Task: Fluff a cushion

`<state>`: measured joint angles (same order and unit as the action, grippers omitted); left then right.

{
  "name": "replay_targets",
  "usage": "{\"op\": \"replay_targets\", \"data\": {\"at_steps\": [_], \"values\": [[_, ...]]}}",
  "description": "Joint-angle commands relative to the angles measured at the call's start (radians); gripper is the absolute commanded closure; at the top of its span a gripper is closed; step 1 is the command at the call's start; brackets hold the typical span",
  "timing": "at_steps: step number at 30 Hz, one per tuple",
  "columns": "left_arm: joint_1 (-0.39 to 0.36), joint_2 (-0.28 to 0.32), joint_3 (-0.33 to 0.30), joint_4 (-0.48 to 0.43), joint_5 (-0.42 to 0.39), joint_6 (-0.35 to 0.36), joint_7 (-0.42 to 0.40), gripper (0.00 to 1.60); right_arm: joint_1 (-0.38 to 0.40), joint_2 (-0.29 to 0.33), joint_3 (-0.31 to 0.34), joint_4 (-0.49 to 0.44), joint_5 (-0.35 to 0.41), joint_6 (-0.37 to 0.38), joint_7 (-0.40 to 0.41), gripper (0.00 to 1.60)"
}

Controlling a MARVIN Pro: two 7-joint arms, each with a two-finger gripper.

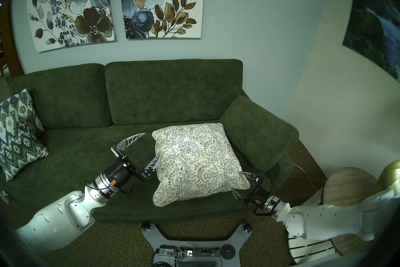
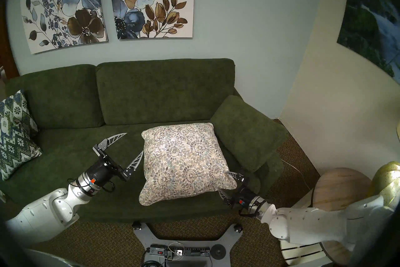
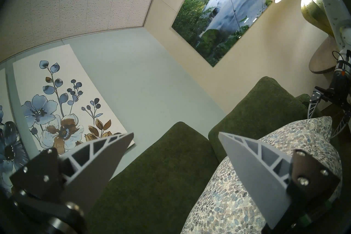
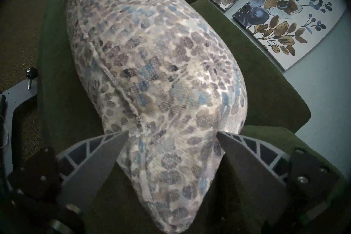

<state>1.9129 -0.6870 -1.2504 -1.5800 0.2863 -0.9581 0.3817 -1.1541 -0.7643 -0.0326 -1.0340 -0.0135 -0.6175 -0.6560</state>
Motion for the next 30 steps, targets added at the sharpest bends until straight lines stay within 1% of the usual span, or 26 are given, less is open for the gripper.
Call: {"op": "replay_targets", "data": {"at_steps": [1,2,3,4,5,6,9,11,14,15,16,17,18,20,21,24,25,26,30], "values": [[-0.003,-0.002,-0.001,-0.006,0.000,0.000,0.001,0.00,0.002,-0.089,0.014,0.117,0.029,-0.015,-0.001,0.00],[-0.003,-0.002,-0.001,-0.006,0.000,0.000,0.001,0.00,0.005,-0.106,0.015,0.153,0.033,-0.032,0.001,0.00],[-0.003,-0.002,-0.001,-0.006,0.000,0.000,0.001,0.00,0.008,-0.106,0.018,0.163,0.046,-0.045,0.006,0.00],[-0.003,-0.002,-0.001,-0.006,0.001,0.000,0.002,0.00,0.011,-0.127,0.020,0.213,0.043,-0.073,0.001,0.00],[-0.003,-0.002,-0.001,-0.006,0.001,0.000,0.002,0.00,0.017,-0.101,0.024,0.178,0.054,-0.057,0.009,0.00],[-0.003,-0.002,-0.001,-0.006,0.000,0.000,0.002,0.00,0.023,-0.116,0.029,0.227,0.047,-0.095,-0.003,0.00],[-0.003,-0.002,-0.001,-0.005,0.000,0.000,0.002,0.00,0.043,-0.116,0.035,0.270,0.041,-0.150,-0.005,0.00],[-0.003,-0.002,-0.001,-0.005,0.000,0.000,0.002,0.00,0.050,-0.119,0.038,0.287,0.043,-0.173,-0.001,0.00],[-0.003,-0.002,-0.001,-0.006,0.001,0.000,0.002,0.00,0.056,-0.152,0.037,0.343,0.049,-0.203,0.013,0.00],[-0.003,-0.002,-0.001,-0.006,0.001,0.000,0.002,0.00,0.055,-0.166,0.036,0.360,0.050,-0.208,0.016,0.33],[-0.003,-0.002,-0.001,-0.006,0.001,0.000,0.002,0.00,0.055,-0.180,0.034,0.378,0.054,-0.216,0.025,1.26],[-0.003,-0.002,-0.001,-0.006,0.001,0.000,0.002,0.00,0.053,-0.196,0.033,0.400,0.054,-0.224,0.026,1.60],[-0.003,-0.002,-0.001,-0.006,0.001,0.001,0.002,0.00,0.050,-0.218,0.035,0.435,0.054,-0.245,0.020,1.60],[-0.003,-0.002,-0.001,-0.006,0.001,0.001,0.002,0.00,0.048,-0.225,0.035,0.445,0.056,-0.259,0.022,1.60],[-0.003,-0.001,-0.001,-0.006,0.001,0.001,0.002,0.00,0.046,-0.243,0.032,0.474,0.045,-0.268,0.015,1.60],[-0.003,-0.001,-0.001,-0.006,0.001,0.001,0.002,0.00,0.041,-0.282,0.024,0.521,0.018,-0.270,-0.007,1.60],[-0.003,-0.001,-0.001,-0.006,0.001,0.001,0.002,0.00,0.041,-0.298,0.017,0.543,0.001,-0.287,-0.012,1.60],[-0.003,-0.001,-0.001,-0.006,0.001,0.001,0.002,0.00,0.038,-0.308,0.015,0.549,-0.014,-0.275,-0.031,1.60],[-0.003,-0.001,-0.001,-0.006,0.001,0.000,0.002,0.00,0.027,-0.334,0.023,0.570,-0.019,-0.290,-0.065,1.60]]}}
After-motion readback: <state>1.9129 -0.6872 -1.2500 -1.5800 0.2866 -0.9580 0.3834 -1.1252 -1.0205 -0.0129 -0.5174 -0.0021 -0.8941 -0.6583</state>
